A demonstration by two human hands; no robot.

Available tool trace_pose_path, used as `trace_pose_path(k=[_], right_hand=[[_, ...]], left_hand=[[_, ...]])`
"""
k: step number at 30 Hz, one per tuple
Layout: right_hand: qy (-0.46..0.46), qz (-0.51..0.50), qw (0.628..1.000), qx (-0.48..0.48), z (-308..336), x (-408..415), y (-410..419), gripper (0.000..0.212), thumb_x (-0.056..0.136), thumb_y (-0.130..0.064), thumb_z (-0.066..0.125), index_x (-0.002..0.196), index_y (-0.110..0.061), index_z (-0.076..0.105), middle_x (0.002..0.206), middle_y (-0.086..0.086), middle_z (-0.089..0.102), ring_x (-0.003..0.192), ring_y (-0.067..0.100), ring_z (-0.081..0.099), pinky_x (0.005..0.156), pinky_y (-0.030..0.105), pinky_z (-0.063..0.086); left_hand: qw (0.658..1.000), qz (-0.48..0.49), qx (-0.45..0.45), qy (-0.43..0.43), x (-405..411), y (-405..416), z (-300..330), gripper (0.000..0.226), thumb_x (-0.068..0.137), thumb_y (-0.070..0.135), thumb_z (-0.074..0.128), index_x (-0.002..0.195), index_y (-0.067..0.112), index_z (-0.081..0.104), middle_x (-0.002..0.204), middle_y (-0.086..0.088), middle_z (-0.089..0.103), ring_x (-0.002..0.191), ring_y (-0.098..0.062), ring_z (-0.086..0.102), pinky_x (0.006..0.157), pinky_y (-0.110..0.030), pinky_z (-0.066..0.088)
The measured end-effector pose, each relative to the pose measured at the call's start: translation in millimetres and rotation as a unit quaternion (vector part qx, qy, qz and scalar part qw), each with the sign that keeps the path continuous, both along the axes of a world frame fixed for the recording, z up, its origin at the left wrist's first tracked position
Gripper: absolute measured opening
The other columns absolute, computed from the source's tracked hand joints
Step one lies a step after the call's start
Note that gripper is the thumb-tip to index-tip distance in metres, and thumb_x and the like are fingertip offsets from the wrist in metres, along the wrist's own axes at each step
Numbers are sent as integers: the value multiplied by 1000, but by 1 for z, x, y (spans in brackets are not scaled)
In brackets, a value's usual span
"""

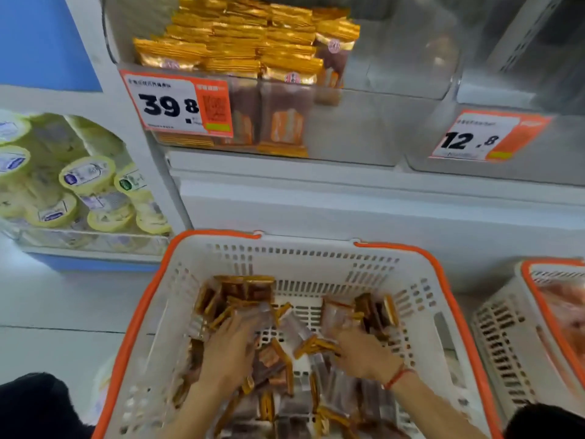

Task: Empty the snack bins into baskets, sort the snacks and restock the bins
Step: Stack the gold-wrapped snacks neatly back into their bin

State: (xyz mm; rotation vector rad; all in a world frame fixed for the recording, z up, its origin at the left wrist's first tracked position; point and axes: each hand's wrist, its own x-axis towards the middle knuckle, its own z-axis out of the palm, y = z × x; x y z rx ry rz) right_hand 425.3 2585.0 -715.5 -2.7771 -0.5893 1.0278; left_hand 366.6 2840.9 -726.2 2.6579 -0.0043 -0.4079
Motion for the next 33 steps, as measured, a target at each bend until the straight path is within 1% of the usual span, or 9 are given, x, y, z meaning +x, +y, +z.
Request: trace_pose_path(k=[4, 6, 10, 14, 17, 21, 24, 28, 33], right_hand=[[23, -16, 992, -127, -44, -53, 0, 81, 95, -42, 54, 155, -12, 9, 161, 11, 12, 148, 36, 6, 119, 49, 16], [-28, -19, 992, -124, -52, -63, 1, 83, 94, -33, 59, 154, -10, 8, 161, 11, 12, 148, 34, 8, 120, 47, 16], [10, -45, 993, -108, -49, -49, -4, 95, 80, -36, 72, 152, -9, 15, 156, 15, 22, 146, 37, 10, 120, 48, 17], [170, -239, 955, 43, -118, -35, -78, 72, 56, -61, 82, 115, -30, 53, 125, 2, 59, 100, 20, 55, 82, 41, 54], [293, -450, 764, 359, -16, -11, -32, 14, 95, -15, 59, 102, -26, 55, 88, -10, 69, 81, 5, 66, 88, 36, 56], [403, -473, 490, 611, 75, 5, -3, 54, 92, -23, 49, 137, 5, 47, 137, 25, 51, 129, 43, 46, 107, 57, 38], [397, -505, 434, 632, 90, 8, 2, 51, 96, -23, 45, 138, 5, 44, 141, 30, 45, 129, 47, 46, 98, 60, 44], [378, -480, 472, 635, 106, 15, 8, 33, 91, 0, 52, 123, 1, 59, 127, 28, 59, 117, 43, 58, 93, 57, 50], [277, -346, 789, 426, 136, 19, 16, 30, 88, 10, 58, 105, -12, 69, 112, 10, 71, 104, 22, 68, 88, 33, 57]], left_hand=[[976, -120, 97, 152, -20, -5, -21, 84, 82, 81, 4, 149, 38, 29, 160, 15, 15, 148, -19, 10, 115, -46, 24], [980, -114, 150, 69, -23, -7, -26, 78, 87, 77, 9, 141, 34, 47, 152, 11, 38, 142, -22, 28, 107, -49, 35], [969, -84, 150, 175, -15, -15, -32, 80, 86, 54, 61, 150, 22, 26, 147, -8, 39, 134, -28, 39, 106, -37, 35], [968, 11, 78, 237, 0, -15, -30, 53, 70, 53, 69, 111, 21, 61, 114, -4, 61, 109, -24, 57, 91, -34, 50], [960, 102, -140, 218, 10, -12, -15, 21, 80, 37, 74, 93, 28, 60, 80, 11, 66, 79, -7, 64, 67, -22, 48], [955, 118, -255, 100, 33, -4, 42, 14, 83, 24, 76, 85, 29, 64, 50, 16, 59, 51, 1, 56, 57, -22, 42], [954, 174, -242, 2, 44, 1, 83, 26, 74, 29, 83, 89, 35, 64, 70, 13, 66, 68, -8, 62, 63, -25, 47], [881, 251, -400, -40, 41, 0, 123, 4, 79, 19, 79, 78, 21, 75, 74, 3, 74, 75, -15, 70, 77, -33, 54], [827, 284, -484, -17, 34, -7, 128, 20, 92, 40, 58, 102, 25, 67, 94, 4, 74, 86, -11, 71, 70, -20, 52]])
